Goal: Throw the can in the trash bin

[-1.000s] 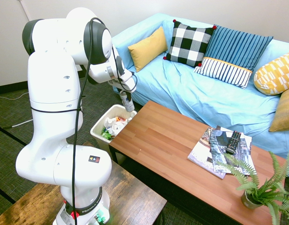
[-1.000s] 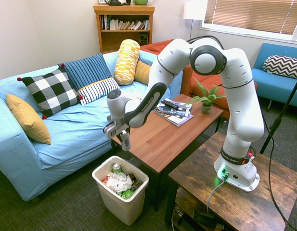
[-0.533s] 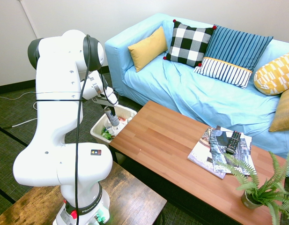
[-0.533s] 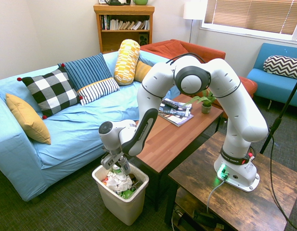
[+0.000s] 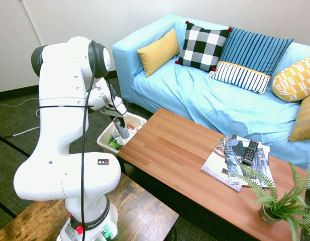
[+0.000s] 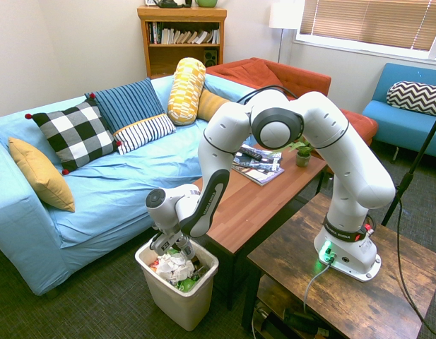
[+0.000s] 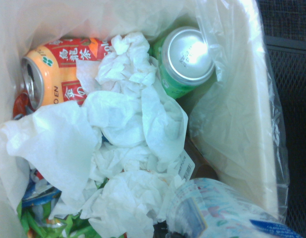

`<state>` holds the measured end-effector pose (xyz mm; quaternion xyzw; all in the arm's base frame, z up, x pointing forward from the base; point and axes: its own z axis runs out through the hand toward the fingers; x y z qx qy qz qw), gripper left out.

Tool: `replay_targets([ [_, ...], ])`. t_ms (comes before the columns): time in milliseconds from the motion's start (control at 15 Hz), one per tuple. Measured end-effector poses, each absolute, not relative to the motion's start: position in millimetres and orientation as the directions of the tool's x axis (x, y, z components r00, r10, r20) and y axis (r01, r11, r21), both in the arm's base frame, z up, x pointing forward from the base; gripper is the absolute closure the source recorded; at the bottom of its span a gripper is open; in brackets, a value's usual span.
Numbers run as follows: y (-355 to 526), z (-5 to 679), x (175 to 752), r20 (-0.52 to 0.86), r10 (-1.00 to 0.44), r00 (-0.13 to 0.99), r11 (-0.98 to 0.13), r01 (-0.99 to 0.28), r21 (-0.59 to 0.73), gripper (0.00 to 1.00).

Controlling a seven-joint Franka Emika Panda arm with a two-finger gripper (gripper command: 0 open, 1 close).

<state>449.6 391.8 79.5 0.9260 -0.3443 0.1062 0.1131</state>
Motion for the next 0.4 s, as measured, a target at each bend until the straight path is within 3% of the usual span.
replay_targets([
  [400,409,96,456,0.281,-0.618,0.734,-0.741,-0.664,0.104,0.0],
])
